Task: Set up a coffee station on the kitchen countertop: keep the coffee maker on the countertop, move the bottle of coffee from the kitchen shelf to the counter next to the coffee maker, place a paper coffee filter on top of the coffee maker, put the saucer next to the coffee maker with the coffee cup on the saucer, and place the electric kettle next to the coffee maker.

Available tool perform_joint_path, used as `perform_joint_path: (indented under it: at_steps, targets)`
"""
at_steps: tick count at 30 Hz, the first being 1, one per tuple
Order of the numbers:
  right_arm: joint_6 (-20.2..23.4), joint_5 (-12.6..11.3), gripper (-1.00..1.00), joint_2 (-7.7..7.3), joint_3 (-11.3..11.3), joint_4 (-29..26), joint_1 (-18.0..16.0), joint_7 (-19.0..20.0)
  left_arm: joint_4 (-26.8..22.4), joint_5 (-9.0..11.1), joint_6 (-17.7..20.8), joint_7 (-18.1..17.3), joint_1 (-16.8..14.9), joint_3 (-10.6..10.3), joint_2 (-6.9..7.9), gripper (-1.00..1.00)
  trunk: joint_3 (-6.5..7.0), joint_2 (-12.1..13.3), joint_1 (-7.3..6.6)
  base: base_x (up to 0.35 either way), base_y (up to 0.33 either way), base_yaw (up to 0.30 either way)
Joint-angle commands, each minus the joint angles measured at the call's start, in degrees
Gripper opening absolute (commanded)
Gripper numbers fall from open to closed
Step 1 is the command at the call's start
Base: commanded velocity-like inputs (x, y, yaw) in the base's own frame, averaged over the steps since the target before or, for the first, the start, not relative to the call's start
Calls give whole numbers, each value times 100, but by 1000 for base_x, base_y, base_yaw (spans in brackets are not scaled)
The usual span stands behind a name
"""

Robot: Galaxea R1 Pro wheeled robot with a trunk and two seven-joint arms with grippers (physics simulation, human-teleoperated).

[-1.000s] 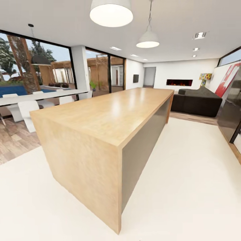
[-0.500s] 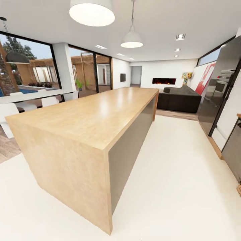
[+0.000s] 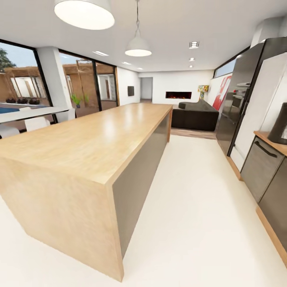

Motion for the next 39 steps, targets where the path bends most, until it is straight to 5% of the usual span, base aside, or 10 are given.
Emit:
perform_joint_path:
  at_steps: [1,39]
  targets:
    - [-10,-1,100,1,-1,4,-4,-1,0,1,-14,-5,-1,-2,-3,100,9,38,-23,0,0,-255]
    - [-10,-1,100,1,-1,4,-4,-7,0,10,-11,-2,-1,-7,-2,100,543,1562,-857,0,0,-255]
